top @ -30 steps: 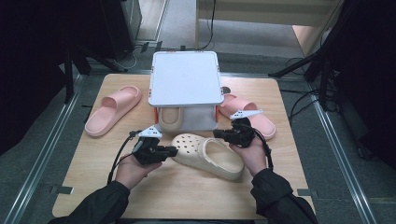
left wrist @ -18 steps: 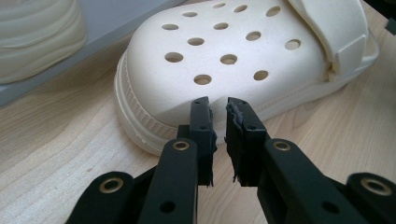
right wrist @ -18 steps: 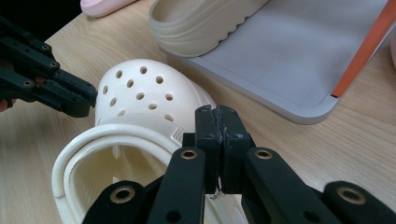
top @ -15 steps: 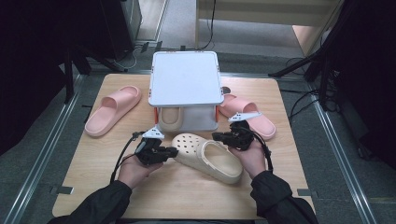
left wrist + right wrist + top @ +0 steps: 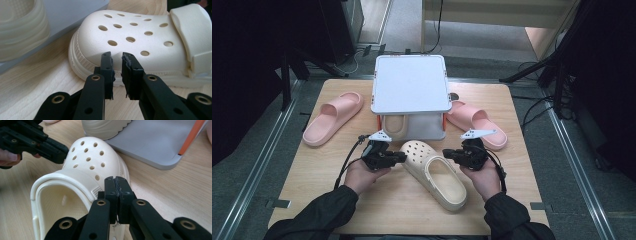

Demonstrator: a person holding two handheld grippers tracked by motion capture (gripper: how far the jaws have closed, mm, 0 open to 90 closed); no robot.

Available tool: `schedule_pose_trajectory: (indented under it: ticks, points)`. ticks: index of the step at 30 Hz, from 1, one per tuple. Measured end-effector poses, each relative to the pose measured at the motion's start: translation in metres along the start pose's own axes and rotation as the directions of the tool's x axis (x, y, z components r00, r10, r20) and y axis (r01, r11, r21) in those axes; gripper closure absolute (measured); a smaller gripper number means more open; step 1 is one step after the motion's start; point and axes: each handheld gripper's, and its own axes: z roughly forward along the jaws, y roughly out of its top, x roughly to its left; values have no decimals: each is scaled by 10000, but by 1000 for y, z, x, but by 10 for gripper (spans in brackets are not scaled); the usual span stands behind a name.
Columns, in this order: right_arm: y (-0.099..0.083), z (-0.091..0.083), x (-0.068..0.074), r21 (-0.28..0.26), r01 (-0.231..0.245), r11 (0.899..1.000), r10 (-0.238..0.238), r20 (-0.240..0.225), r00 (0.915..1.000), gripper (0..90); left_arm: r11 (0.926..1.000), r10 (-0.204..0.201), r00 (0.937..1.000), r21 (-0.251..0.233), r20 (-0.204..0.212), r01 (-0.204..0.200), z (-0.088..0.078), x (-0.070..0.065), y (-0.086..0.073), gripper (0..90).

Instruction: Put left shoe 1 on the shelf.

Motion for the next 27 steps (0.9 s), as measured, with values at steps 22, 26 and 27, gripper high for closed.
schedule_pose_trajectory:
  ticks: [22,26,27]
  points:
    - [-25,-12,29,-13,-307,9995,307,603,9977,893,9998,125,9996,-125,259,-122,25,0,23,806]
    - [-26,-9,32,104,-492,9987,485,612,9969,888,9997,247,9993,5,282,-247,27,-1,27,804]
    - [-26,-9,32,108,-502,9987,494,652,9967,878,9998,175,9992,50,349,-177,26,0,27,796]
